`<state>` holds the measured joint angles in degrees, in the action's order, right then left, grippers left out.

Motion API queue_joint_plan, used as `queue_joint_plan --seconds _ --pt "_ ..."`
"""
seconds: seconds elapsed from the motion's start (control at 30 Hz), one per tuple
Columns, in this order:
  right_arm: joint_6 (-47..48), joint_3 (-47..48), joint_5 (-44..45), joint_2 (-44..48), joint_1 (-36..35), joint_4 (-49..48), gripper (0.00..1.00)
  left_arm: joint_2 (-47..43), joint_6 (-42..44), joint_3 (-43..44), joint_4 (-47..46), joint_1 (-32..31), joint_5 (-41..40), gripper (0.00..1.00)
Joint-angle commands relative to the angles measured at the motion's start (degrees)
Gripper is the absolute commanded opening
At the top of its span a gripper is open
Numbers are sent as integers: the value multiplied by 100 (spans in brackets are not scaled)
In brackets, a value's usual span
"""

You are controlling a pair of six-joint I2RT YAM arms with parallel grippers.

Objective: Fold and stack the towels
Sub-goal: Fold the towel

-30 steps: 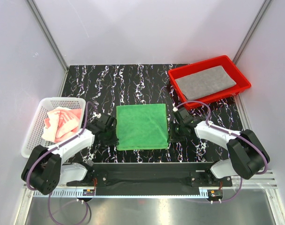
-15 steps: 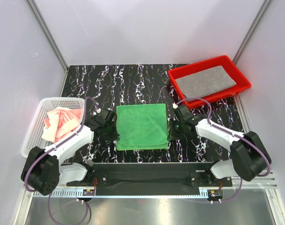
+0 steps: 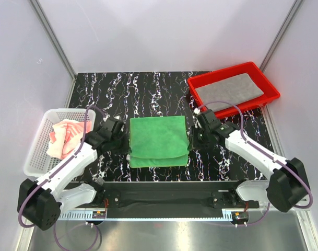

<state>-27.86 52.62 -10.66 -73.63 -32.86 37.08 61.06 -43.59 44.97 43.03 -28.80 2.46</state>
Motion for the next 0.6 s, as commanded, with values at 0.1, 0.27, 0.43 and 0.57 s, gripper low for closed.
queue_joint_plan --seconds 0.1,0.27,0.43,0.57 --pt "-264 -989 -401 191 -45 -481 0 -68 -220 -998 -329 -12 369 0" --pt "-387 -1298 -543 94 -45 -992 0 -68 -237 -1192 -427 -21 247 0" --pt "-370 -1500 -402 -11 -36 -1272 0 143 -185 -1184 -497 -21 176 0" --pt "-404 -1676 -490 -82 -36 -1475 4 319 -184 -1201 -532 -73 229 0"
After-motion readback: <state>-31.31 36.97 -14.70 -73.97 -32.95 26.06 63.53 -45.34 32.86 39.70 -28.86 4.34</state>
